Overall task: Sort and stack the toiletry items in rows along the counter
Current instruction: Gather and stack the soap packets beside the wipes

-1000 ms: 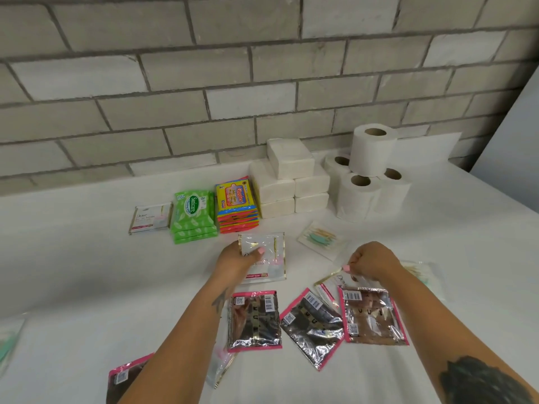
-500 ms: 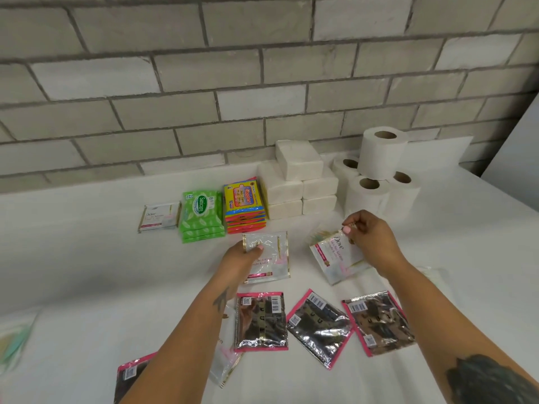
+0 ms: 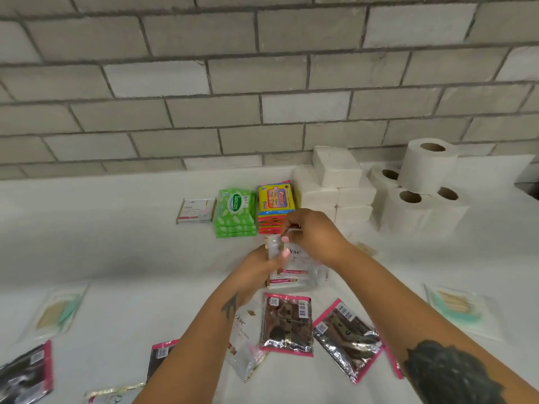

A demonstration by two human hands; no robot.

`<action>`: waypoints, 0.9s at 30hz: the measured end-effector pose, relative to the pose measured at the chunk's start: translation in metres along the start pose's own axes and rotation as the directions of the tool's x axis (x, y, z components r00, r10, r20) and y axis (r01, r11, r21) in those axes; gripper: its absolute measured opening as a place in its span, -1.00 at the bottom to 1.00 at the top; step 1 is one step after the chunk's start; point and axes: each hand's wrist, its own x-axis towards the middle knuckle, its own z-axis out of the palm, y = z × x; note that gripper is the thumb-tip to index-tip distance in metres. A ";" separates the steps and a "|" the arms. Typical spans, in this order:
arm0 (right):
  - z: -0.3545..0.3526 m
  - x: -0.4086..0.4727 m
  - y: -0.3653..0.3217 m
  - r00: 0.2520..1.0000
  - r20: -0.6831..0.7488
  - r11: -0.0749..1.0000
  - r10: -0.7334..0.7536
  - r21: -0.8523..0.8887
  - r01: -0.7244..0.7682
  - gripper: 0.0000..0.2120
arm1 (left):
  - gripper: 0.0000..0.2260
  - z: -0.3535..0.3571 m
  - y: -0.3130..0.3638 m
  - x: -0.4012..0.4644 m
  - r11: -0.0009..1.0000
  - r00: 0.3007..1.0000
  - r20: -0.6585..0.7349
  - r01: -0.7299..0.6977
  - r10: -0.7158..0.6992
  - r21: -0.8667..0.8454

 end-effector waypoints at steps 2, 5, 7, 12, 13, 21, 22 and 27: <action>0.010 0.006 -0.012 0.999 0.039 1.000 -0.024 -0.014 0.024 -0.94 | -0.70 -0.005 -0.004 -0.004 0.998 0.999 0.008 -0.047 0.047 0.041; 0.027 0.012 -0.021 0.995 0.065 0.997 -0.070 -0.014 0.071 -0.95 | -0.78 -0.014 -0.012 -0.004 0.995 0.989 -0.117 -0.085 0.092 0.057; 0.037 0.014 -0.021 0.995 -0.018 0.992 -0.096 -0.085 0.094 -0.86 | -0.77 -0.021 -0.015 -0.007 0.992 0.970 -0.220 -0.086 0.105 0.093; 0.062 0.005 -0.013 0.926 -0.346 0.926 0.152 0.378 -0.011 -0.59 | -0.77 -0.042 -0.022 -0.015 0.990 0.921 -0.366 -0.139 0.135 0.016; 0.067 0.001 -0.013 0.940 -0.259 0.867 0.223 0.493 -0.070 -0.59 | -0.77 -0.044 -0.023 -0.016 0.989 0.914 -0.381 -0.151 0.141 0.004; 0.102 -0.009 -0.001 0.963 -0.010 0.878 0.269 0.413 -0.241 -0.82 | -0.67 -0.053 -0.047 -0.017 0.991 0.908 -0.401 -0.136 0.121 -0.011; 0.103 -0.009 0.000 0.966 -0.010 0.890 0.260 0.391 -0.235 -0.84 | -0.65 -0.054 -0.048 -0.017 0.990 0.905 -0.406 -0.141 0.132 0.008; 0.106 -0.012 0.004 0.978 -0.025 0.927 0.206 0.325 -0.187 -0.83 | -0.70 -0.056 -0.049 -0.016 0.973 0.879 -0.434 -0.120 0.197 0.199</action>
